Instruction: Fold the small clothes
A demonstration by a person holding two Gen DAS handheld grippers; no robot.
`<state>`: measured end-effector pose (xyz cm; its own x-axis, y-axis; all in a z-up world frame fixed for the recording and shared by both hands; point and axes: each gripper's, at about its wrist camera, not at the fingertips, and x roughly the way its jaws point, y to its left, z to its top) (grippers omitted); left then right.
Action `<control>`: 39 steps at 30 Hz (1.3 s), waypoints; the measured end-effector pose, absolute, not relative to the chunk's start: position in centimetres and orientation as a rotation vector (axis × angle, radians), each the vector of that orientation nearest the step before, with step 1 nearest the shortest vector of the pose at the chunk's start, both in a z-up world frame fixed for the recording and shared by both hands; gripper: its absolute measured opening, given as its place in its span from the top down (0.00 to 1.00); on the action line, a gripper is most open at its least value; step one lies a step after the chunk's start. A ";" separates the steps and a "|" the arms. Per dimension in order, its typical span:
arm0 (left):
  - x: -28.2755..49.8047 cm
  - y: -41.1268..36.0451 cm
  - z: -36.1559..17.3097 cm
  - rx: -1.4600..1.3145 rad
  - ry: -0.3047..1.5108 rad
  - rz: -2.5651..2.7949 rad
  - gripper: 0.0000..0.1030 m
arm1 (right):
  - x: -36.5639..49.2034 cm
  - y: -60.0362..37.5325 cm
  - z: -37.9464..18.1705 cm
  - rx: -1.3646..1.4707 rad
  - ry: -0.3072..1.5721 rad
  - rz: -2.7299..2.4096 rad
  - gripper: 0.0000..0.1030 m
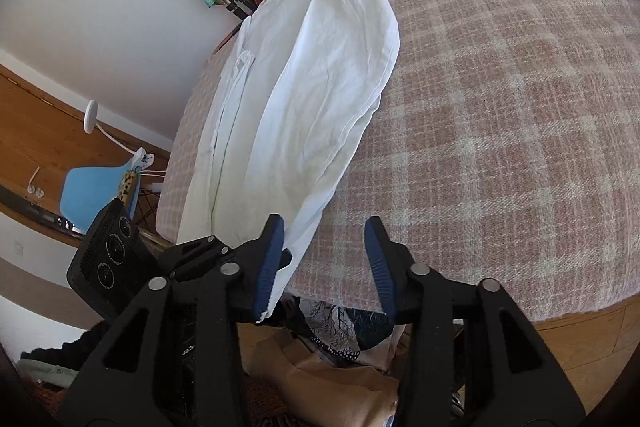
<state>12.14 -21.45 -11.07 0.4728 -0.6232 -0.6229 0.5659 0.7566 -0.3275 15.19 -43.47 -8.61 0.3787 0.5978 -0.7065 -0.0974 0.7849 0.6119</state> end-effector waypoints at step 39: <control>10.0 -13.1 -11.7 -0.308 0.864 -0.645 0.95 | 26.3 -17.1 -8.5 -0.196 1.176 0.536 0.80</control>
<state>10.00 -13.15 -11.75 0.4775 -0.6376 -0.6046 0.3983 0.7704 -0.4978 26.29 -17.09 -8.50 0.2772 0.2962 -0.9140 -0.4955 0.8591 0.1281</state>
